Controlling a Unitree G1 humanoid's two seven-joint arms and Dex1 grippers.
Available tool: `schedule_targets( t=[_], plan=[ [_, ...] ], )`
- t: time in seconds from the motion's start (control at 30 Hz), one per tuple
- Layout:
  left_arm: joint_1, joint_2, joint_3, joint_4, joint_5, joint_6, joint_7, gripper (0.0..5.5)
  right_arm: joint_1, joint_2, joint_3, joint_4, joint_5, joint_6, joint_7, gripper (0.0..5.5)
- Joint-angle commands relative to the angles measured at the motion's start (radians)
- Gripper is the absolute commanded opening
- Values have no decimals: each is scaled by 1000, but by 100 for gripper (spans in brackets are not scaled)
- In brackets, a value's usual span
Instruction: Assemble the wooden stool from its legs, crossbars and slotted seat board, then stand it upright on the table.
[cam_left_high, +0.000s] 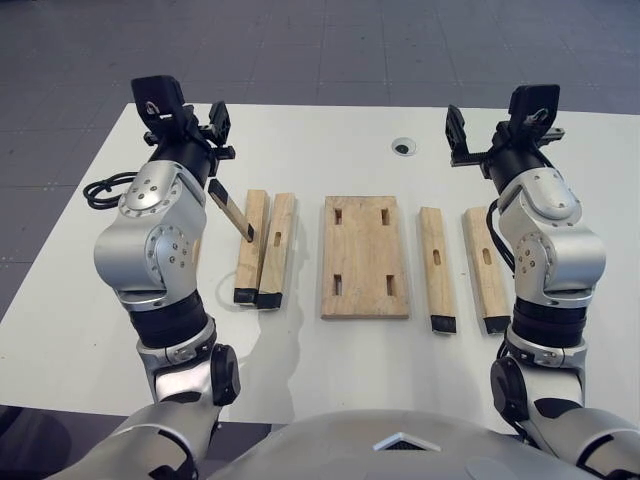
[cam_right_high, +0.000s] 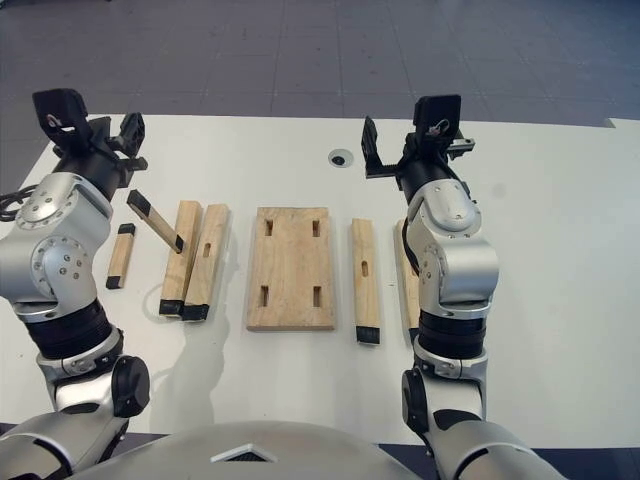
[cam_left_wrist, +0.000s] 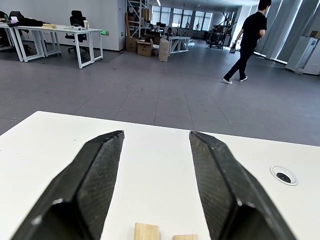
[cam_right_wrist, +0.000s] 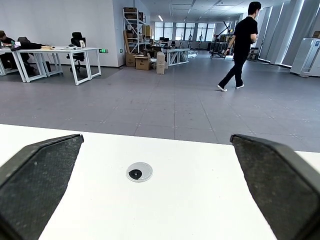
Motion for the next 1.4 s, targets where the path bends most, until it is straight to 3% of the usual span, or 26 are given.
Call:
schedule_targets(
  t=[0.03,0.17,0.27,0.43,0.6,0.73,0.87,0.97,1.03,1.13,1.27,1.4],
  plan=[
    [-72,8,14,-1,-6,-105,-28,242,-13,3,2,8,-4,-3,0,550],
    [-211,68,6,-21,-3,-217,-69,242,-13,3,2,7,-4,-2,-1,550],
    [-268,100,9,17,-1,-201,-73,242,-8,5,1,-2,-4,2,-3,550],
    [-24,25,27,217,-26,-78,-72,242,-6,9,1,-4,-3,5,-6,550],
    [230,-114,51,215,-87,-59,-65,242,-8,4,-15,-6,2,11,-7,550],
    [88,-166,150,134,-217,-83,-20,242,13,16,-19,-21,4,20,-16,550],
    [-293,-77,249,58,-389,-43,64,242,15,27,-6,-23,6,21,-17,550],
    [-314,-21,237,-54,-416,47,115,242,14,25,-7,-24,5,22,-18,550],
    [-197,-12,204,-203,-453,138,138,242,29,26,-10,-45,4,29,-23,550],
    [184,-12,122,-472,-459,181,105,242,71,31,-21,-91,0,39,-39,550],
    [740,112,3,-591,-184,-68,-12,242,110,35,-28,-129,0,53,-53,550],
    [1012,79,-140,-665,-50,-289,-42,293,117,30,-19,-132,3,60,-48,550]
  ],
)
